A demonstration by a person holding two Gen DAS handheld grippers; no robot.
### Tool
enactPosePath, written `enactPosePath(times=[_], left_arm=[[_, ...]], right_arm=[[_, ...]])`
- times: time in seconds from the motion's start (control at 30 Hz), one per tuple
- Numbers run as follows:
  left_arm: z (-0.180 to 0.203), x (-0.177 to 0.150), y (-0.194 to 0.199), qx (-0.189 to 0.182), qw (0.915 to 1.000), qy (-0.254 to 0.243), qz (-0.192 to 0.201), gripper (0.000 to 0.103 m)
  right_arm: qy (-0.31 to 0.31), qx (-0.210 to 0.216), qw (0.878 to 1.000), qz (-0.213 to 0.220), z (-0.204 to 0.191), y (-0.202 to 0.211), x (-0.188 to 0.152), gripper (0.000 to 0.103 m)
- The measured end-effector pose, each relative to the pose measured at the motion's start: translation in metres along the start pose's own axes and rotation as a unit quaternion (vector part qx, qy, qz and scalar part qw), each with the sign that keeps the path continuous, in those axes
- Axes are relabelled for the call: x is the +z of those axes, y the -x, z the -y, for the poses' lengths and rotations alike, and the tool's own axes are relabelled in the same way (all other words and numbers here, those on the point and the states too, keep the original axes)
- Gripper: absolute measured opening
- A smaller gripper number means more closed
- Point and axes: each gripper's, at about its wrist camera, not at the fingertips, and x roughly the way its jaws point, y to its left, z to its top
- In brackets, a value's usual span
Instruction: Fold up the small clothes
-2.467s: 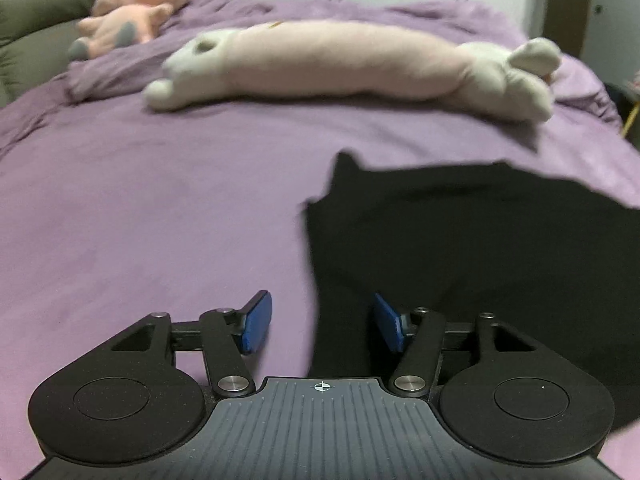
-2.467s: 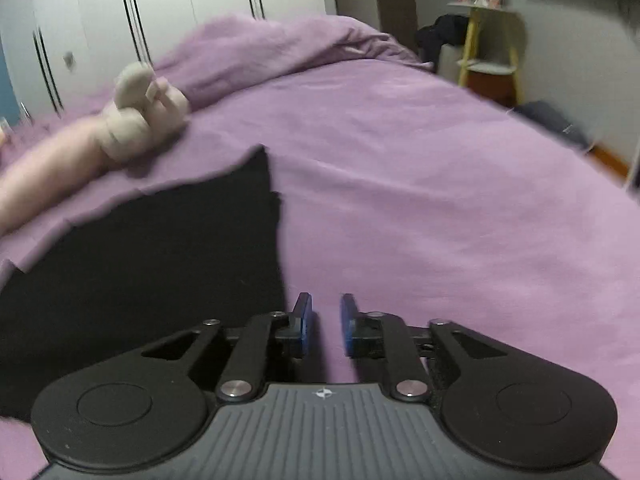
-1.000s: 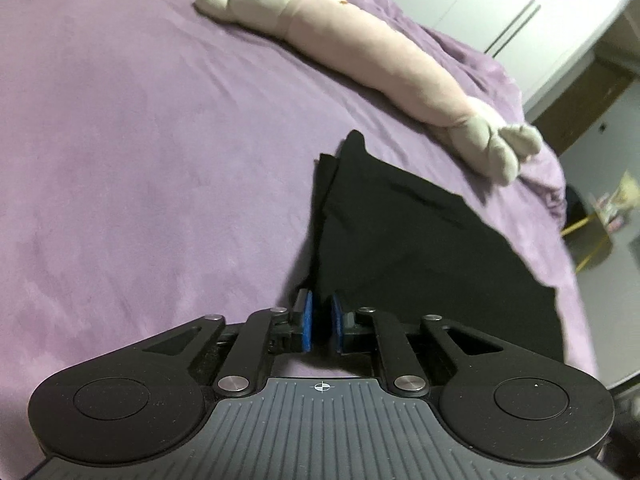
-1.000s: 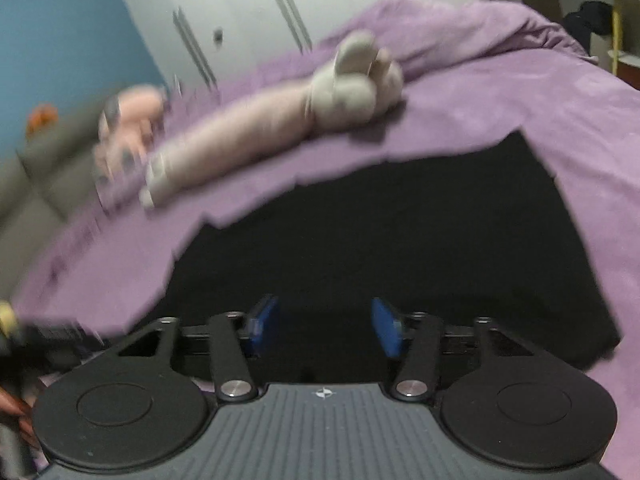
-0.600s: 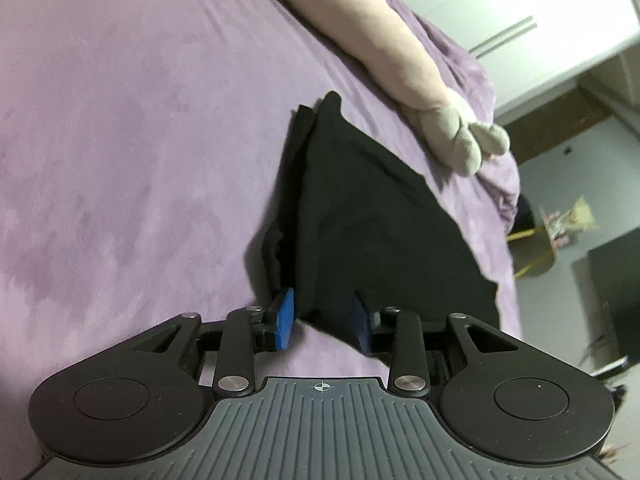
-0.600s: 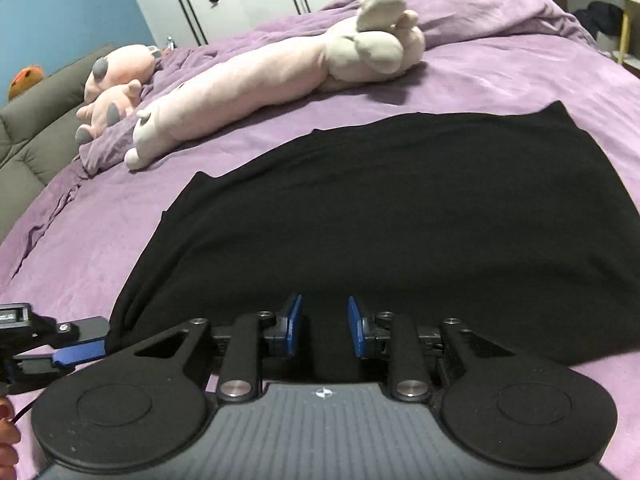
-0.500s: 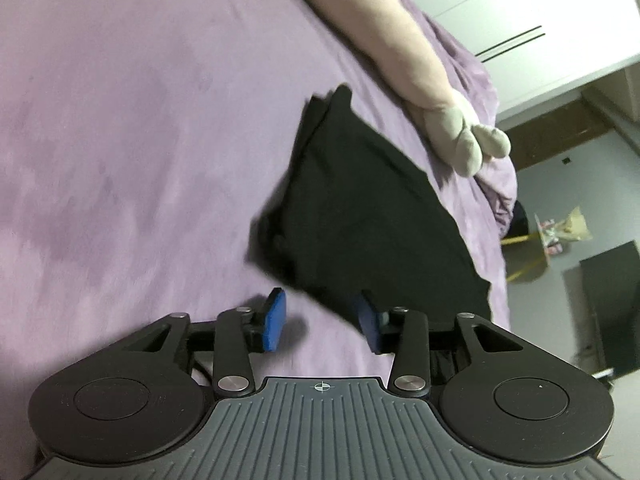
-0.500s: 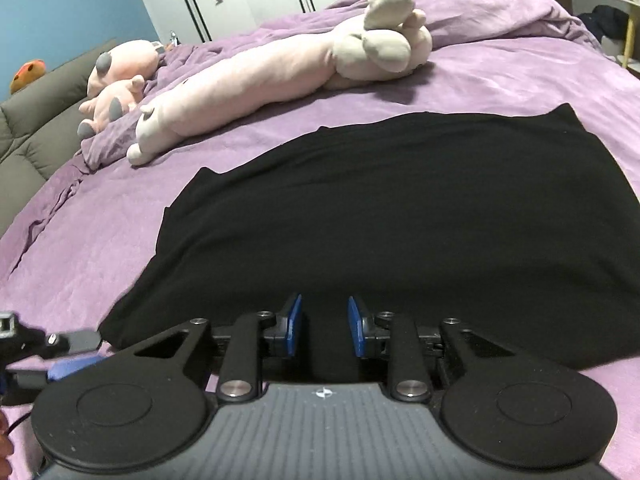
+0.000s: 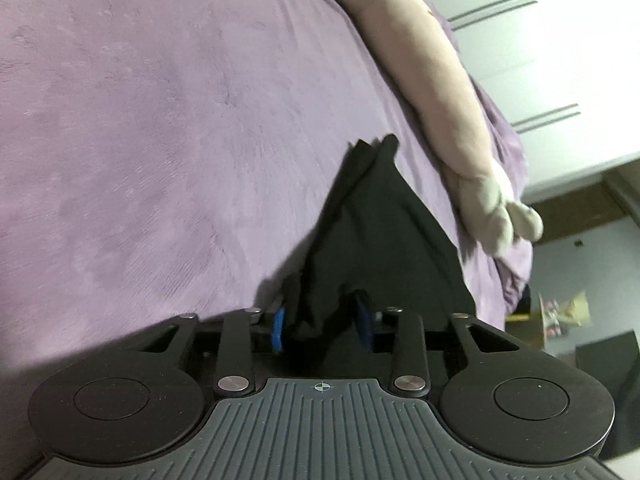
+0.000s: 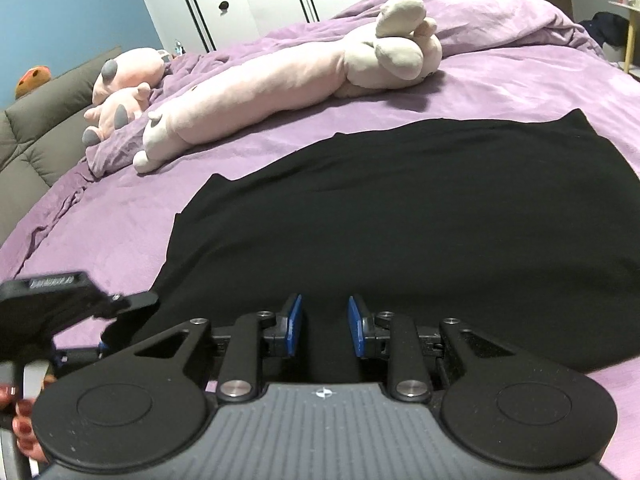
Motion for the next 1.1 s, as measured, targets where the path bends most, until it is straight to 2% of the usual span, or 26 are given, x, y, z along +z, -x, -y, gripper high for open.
enactPosePath(times=[0.07,0.17,0.23,0.33,0.43,0.53,0.63,0.73,0.8,0.87,0.93,1.03,1.1], left_arm=[[0.005,0.000,-0.006,0.001,1.0000,0.002,0.000,0.032],[0.011,0.000,-0.015,0.001,1.0000,0.002,-0.008,0.021],[0.007,0.002,-0.015,-0.003,0.9999,0.011,-0.010,0.019],[-0.001,0.005,-0.012,-0.023,0.9994,0.025,-0.006,0.018],[0.004,0.006,-0.019,-0.004,0.9999,0.001,-0.010,0.023],[0.009,0.007,-0.026,0.003,0.9999,-0.011,-0.009,0.026],[0.005,0.012,-0.029,-0.003,0.9997,0.022,-0.013,0.022],[0.005,0.015,-0.028,-0.002,0.9992,0.036,-0.016,0.017],[0.012,0.015,-0.026,0.012,0.9997,0.014,-0.015,0.016],[0.026,0.016,-0.023,0.039,0.9987,-0.029,-0.017,0.016],[0.045,0.015,-0.020,0.068,0.9947,-0.075,-0.014,0.016],[0.077,0.007,-0.015,0.110,0.9830,-0.147,-0.002,0.015],[0.103,-0.005,-0.014,0.126,0.9699,-0.208,0.013,0.015]], right_arm=[[0.009,0.001,1.000,-0.011,-0.003,-0.007,-0.003,0.026],[0.020,-0.003,1.000,-0.012,-0.006,-0.009,-0.003,0.025],[0.009,-0.002,1.000,0.005,-0.003,-0.002,0.002,0.024],[0.002,-0.013,1.000,0.022,0.002,0.000,0.007,0.024],[0.012,-0.013,1.000,0.003,0.000,-0.012,0.005,0.025],[0.021,-0.014,1.000,0.007,-0.002,-0.010,0.006,0.025],[0.000,-0.018,0.999,0.028,0.005,-0.002,0.008,0.025],[0.018,-0.021,1.000,0.007,0.006,-0.011,0.006,0.025],[0.034,-0.014,0.999,-0.008,0.004,-0.013,0.010,0.025],[-0.018,0.007,1.000,-0.005,0.018,-0.005,0.018,0.023],[-0.052,0.001,0.999,0.012,0.033,0.007,0.022,0.024],[-0.077,-0.010,0.996,0.039,0.056,0.030,0.023,0.024],[-0.096,-0.018,0.994,0.051,0.070,0.043,0.020,0.024]])
